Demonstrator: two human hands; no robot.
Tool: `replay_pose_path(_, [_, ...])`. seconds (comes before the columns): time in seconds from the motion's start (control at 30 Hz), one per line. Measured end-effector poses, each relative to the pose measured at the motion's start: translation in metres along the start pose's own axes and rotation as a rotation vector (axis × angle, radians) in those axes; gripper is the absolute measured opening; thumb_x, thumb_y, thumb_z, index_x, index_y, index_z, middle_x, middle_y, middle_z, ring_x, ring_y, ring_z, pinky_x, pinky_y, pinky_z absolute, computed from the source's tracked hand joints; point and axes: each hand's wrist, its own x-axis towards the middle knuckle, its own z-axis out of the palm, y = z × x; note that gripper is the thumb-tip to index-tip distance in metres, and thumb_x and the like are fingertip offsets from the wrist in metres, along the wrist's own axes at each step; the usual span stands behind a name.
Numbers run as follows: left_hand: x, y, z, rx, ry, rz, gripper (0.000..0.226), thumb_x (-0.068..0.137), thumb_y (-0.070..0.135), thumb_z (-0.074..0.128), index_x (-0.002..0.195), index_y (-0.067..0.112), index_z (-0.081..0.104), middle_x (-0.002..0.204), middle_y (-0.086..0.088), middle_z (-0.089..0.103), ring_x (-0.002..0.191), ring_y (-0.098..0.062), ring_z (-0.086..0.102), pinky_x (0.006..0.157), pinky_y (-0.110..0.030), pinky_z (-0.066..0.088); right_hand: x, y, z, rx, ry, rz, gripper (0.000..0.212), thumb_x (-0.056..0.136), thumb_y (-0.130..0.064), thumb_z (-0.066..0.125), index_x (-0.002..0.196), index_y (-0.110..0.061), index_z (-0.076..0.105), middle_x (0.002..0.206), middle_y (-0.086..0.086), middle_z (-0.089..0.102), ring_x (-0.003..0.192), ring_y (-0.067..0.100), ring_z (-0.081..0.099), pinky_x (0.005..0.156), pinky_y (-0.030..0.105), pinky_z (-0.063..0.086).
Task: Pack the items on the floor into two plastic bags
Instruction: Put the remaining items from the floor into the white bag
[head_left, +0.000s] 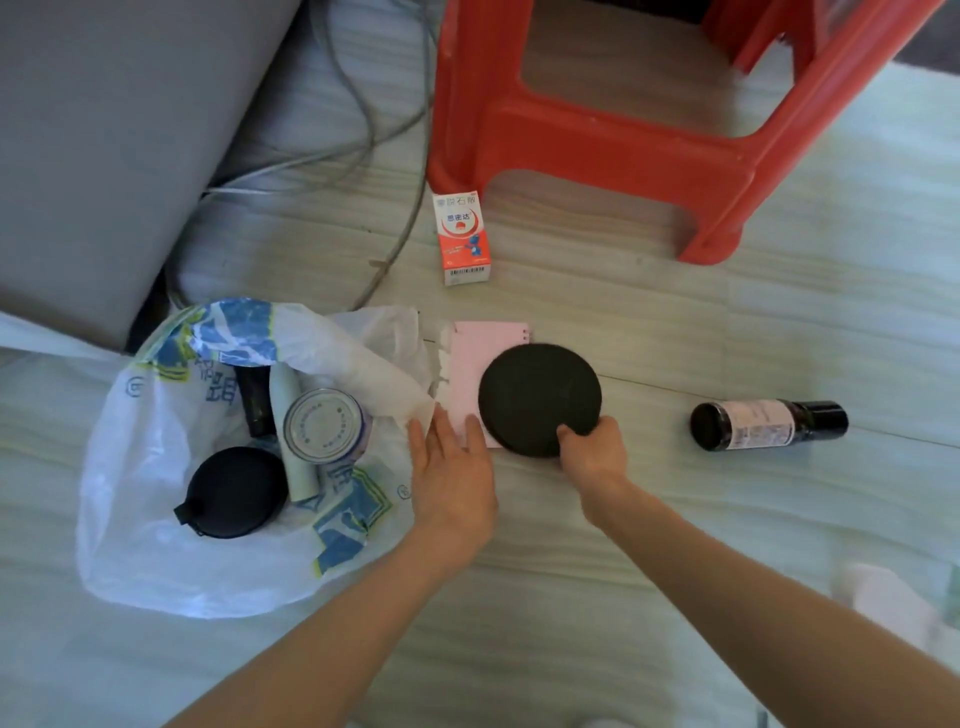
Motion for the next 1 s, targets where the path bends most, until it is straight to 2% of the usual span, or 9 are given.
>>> replay_pose_path(0.13, [-0.004, 0.003, 0.000, 0.045, 0.052, 0.035, 0.070, 0.089, 0.010, 0.040, 0.146, 0.008, 0.001, 0.149, -0.034, 0.000, 0.142, -0.039, -0.003, 0.111, -0.049, -0.015, 0.000, 0.014, -0.011, 0.174, -0.028, 0.040, 0.029, 0.093, -0.011, 0.050, 0.121, -0.005, 0.044, 0.106, 0.008, 0.051, 0.098, 0.026, 0.052, 0.093, 0.038, 0.047])
replay_pose_path(0.3, [-0.018, 0.007, 0.003, 0.223, 0.055, 0.197, 0.057, 0.094, 0.015, 0.031, 0.145, 0.002, 0.009, 0.151, -0.030, 0.010, 0.141, -0.044, 0.000, 0.103, -0.052, -0.024, 0.009, 0.014, -0.015, 0.403, -0.046, 0.114, 0.029, 0.094, -0.010, 0.046, 0.122, -0.003, 0.043, 0.107, 0.008, 0.049, 0.106, 0.028, 0.052, 0.100, 0.048, 0.044])
replay_pose_path(0.37, [-0.018, 0.008, 0.000, 0.116, 0.120, 0.239, 0.057, 0.091, 0.007, 0.035, 0.144, 0.000, 0.016, 0.152, -0.021, 0.016, 0.142, -0.038, 0.001, 0.111, -0.046, -0.017, 0.011, 0.015, -0.020, 0.359, -0.023, 0.109, 0.030, 0.095, -0.011, 0.046, 0.123, -0.003, 0.043, 0.106, 0.008, 0.049, 0.106, 0.029, 0.053, 0.099, 0.048, 0.045])
replay_pose_path(0.47, [-0.011, 0.005, -0.005, -0.217, 0.246, 0.171, 0.064, 0.087, -0.004, 0.038, 0.145, 0.001, 0.012, 0.154, -0.016, 0.015, 0.143, -0.029, 0.008, 0.116, -0.034, 0.010, 0.016, 0.017, -0.026, 0.266, 0.018, 0.047, 0.028, 0.095, -0.013, 0.046, 0.121, -0.004, 0.042, 0.104, 0.007, 0.048, 0.099, 0.025, 0.051, 0.097, 0.047, 0.046])
replay_pose_path(0.6, [-0.004, 0.015, 0.004, -0.581, 0.106, -0.116, 0.052, 0.084, -0.005, 0.041, 0.134, -0.005, 0.029, 0.138, -0.020, 0.034, 0.126, -0.031, 0.035, 0.106, -0.031, 0.028, 0.015, 0.020, -0.024, 0.283, 0.016, 0.035, 0.026, 0.094, -0.014, 0.046, 0.119, -0.006, 0.042, 0.104, 0.006, 0.048, 0.097, 0.023, 0.050, 0.098, 0.046, 0.046])
replay_pose_path(0.67, [-0.004, 0.024, 0.010, -0.645, 0.091, -0.183, 0.044, 0.084, -0.005, 0.041, 0.128, -0.005, 0.036, 0.130, -0.019, 0.040, 0.121, -0.032, 0.040, 0.102, -0.032, 0.032, 0.011, 0.021, -0.023, 0.287, -0.014, 0.043, 0.025, 0.094, -0.015, 0.047, 0.118, -0.007, 0.042, 0.104, 0.005, 0.048, 0.098, 0.023, 0.051, 0.098, 0.045, 0.046])
replay_pose_path(0.83, [-0.005, 0.042, 0.001, -0.925, 0.136, -0.311, 0.040, 0.092, 0.006, 0.044, 0.131, -0.002, 0.038, 0.126, -0.018, 0.038, 0.115, -0.029, 0.044, 0.095, -0.023, 0.029, -0.002, 0.031, -0.030, 0.330, -0.021, 0.106, 0.025, 0.095, -0.012, 0.045, 0.120, -0.006, 0.042, 0.108, 0.008, 0.049, 0.099, 0.024, 0.051, 0.097, 0.046, 0.047])
replay_pose_path(0.93, [-0.004, 0.043, 0.001, -0.982, 0.038, -0.356, 0.031, 0.091, 0.010, 0.050, 0.120, -0.002, 0.049, 0.123, -0.020, 0.049, 0.112, -0.032, 0.049, 0.096, -0.029, 0.036, -0.013, 0.033, -0.047, 0.411, -0.043, 0.177, 0.030, 0.096, -0.007, 0.042, 0.125, -0.002, 0.040, 0.112, 0.010, 0.046, 0.100, 0.025, 0.050, 0.096, 0.044, 0.048])
replay_pose_path(1.0, [-0.009, 0.039, 0.002, -1.045, 0.013, -0.366, 0.035, 0.088, 0.003, 0.050, 0.123, 0.000, 0.050, 0.123, -0.018, 0.053, 0.112, -0.031, 0.051, 0.091, -0.027, 0.040, -0.023, 0.034, -0.058, 0.453, -0.057, 0.217, 0.032, 0.096, -0.005, 0.041, 0.128, 0.000, 0.038, 0.122, 0.015, 0.047, 0.108, 0.031, 0.051, 0.091, 0.042, 0.050])
